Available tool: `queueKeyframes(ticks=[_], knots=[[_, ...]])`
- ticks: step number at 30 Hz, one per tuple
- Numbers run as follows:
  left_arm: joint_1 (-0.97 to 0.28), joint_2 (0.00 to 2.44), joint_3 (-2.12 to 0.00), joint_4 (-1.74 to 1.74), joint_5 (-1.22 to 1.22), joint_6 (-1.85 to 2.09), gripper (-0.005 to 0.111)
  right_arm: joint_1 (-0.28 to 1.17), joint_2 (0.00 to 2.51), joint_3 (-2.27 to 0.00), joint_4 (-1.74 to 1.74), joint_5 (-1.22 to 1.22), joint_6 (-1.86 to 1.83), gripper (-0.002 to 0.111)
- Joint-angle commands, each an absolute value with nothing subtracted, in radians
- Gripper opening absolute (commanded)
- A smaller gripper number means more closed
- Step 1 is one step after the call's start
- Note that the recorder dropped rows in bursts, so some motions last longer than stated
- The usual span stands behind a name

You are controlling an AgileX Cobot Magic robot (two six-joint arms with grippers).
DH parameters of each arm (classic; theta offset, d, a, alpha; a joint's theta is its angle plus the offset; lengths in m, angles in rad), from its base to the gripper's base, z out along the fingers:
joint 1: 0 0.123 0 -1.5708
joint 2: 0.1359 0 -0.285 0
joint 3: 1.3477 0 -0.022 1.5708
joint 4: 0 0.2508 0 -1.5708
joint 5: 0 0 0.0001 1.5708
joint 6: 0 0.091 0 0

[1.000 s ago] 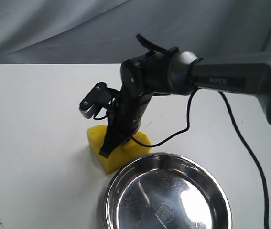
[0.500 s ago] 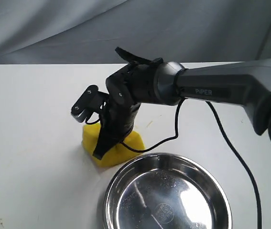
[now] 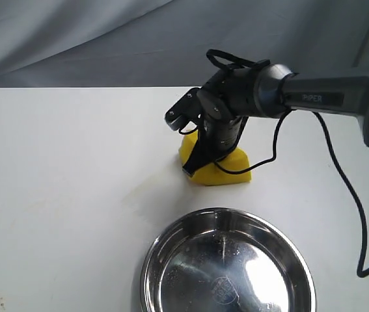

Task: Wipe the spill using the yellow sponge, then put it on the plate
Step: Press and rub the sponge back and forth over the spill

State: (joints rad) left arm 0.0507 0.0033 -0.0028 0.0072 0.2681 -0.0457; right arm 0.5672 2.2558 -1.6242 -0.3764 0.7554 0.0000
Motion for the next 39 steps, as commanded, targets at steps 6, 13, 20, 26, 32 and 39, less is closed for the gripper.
queueKeyframes(ticks=[6, 13, 20, 26, 32, 39], knots=[[0.054, 0.0, 0.0, 0.0, 0.266, -0.046, 0.0, 0.721, 2.3, -1.602, -0.208, 0.742, -0.288, 0.0], [0.054, 0.0, 0.0, 0.0, 0.266, -0.046, 0.0, 0.939, 2.3, -1.602, -0.158, 0.612, -0.471, 0.0], [0.054, 0.0, 0.0, 0.0, 0.266, -0.046, 0.0, 0.904, 2.3, -1.711, -0.178, 0.683, -0.426, 0.0], [0.054, 0.0, 0.0, 0.0, 0.266, -0.046, 0.0, 0.718, 2.317, -1.711, -0.209, 0.81, -0.353, 0.0], [0.054, 0.0, 0.0, 0.0, 0.266, -0.046, 0.0, 0.582, 2.319, -1.711, -0.4, 0.887, -0.18, 0.0], [0.054, 0.0, 0.0, 0.0, 0.266, -0.046, 0.0, 0.543, 2.319, -1.711, -0.317, 0.895, -0.222, 0.0]])
